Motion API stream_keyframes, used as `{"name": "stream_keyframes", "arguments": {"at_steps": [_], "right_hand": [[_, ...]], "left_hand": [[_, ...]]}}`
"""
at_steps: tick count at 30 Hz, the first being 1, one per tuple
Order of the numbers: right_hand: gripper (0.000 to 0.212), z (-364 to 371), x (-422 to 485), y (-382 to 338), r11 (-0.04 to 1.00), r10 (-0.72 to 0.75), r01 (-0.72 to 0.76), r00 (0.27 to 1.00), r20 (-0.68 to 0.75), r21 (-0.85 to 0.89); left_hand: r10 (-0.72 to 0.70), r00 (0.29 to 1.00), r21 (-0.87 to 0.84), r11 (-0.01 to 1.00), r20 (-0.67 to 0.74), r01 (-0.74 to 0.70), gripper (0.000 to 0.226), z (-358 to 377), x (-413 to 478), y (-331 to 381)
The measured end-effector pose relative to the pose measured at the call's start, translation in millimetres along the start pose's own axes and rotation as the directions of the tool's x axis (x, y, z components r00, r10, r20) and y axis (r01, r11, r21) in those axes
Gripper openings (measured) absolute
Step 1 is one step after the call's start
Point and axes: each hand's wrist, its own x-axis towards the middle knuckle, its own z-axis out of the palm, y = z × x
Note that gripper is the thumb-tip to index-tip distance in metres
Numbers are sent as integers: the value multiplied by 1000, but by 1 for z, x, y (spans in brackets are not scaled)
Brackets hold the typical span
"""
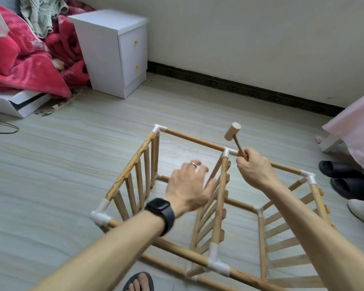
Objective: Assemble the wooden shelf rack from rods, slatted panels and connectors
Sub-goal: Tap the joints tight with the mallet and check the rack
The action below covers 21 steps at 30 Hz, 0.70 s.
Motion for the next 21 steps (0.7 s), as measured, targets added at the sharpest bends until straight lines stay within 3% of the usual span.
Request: {"name": "stream_keyframes", "arguments": {"at_steps": [2, 4, 6, 7, 9, 10, 13, 16, 21], "right_hand": [[10, 9, 0, -17, 992, -77, 70, 995, 62, 107], [11, 22, 0, -40, 969, -177, 161, 982, 73, 186], [17, 39, 3, -63, 957, -244, 230, 968, 62, 175], [20, 48, 6, -76, 962, -252, 243, 966, 62, 121], [34, 63, 14, -98, 970, -235, 239, 968, 87, -40], [38, 70, 18, -106, 967, -221, 231, 971, 92, -108], [41, 73, 28, -117, 959, -238, 231, 971, -20, -166], [42, 64, 30, -110, 950, -294, 306, 942, -161, 61], [30, 74, 39, -119, 899, -292, 372, 903, -315, 230]], "left_hand": [[-12, 991, 240, 970, -133, 44, 55, -29, 6, -48], [-199, 969, 367, 899, -147, 240, 67, -53, 7, -90], [-421, 904, 335, 843, -75, 420, 66, -59, 2, -117], [-500, 866, 268, 832, -18, 485, 55, -57, -2, -126], [-585, 806, 8, 810, 93, 587, 28, -49, -9, -136], [-592, 799, -70, 797, 107, 600, 21, -45, -9, -140], [-554, 832, -7, 832, 31, 555, 15, -42, -8, -142], [-548, 836, 24, 836, -1, 548, 16, -42, -5, -139], [-537, 843, 10, 843, -3, 537, 14, -40, -4, -140]]}}
